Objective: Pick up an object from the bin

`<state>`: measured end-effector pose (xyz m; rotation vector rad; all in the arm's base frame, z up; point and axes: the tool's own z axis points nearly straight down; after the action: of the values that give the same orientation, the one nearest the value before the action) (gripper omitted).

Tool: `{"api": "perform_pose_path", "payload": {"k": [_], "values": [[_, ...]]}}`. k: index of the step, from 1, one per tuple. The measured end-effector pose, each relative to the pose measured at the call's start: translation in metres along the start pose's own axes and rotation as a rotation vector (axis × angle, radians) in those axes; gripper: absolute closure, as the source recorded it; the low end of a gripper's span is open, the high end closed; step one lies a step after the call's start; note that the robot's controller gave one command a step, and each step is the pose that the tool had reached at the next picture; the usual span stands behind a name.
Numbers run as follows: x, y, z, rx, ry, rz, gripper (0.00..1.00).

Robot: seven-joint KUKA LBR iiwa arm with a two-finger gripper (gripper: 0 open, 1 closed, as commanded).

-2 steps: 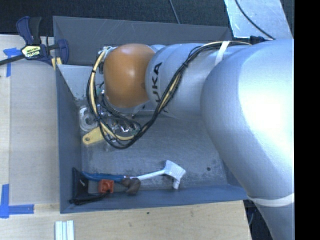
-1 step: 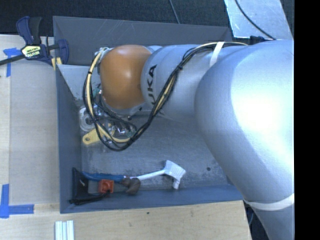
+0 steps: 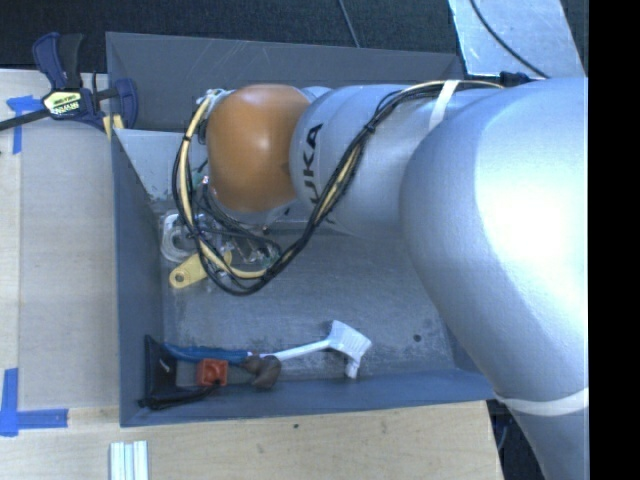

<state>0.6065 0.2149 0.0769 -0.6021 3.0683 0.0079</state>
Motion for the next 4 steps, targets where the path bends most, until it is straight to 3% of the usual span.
{"api": "perform_pose_path", "payload": {"k": [1, 2, 4], "values": [[0.0, 0.0, 0.0, 0.0, 0.0, 0.0, 1.0], [0.002, 0.0, -0.018, -0.001, 0.005, 0.001, 1.0], [-0.001, 0.0, -0.051, 0.0, -0.003, 0.004, 1.0]]}}
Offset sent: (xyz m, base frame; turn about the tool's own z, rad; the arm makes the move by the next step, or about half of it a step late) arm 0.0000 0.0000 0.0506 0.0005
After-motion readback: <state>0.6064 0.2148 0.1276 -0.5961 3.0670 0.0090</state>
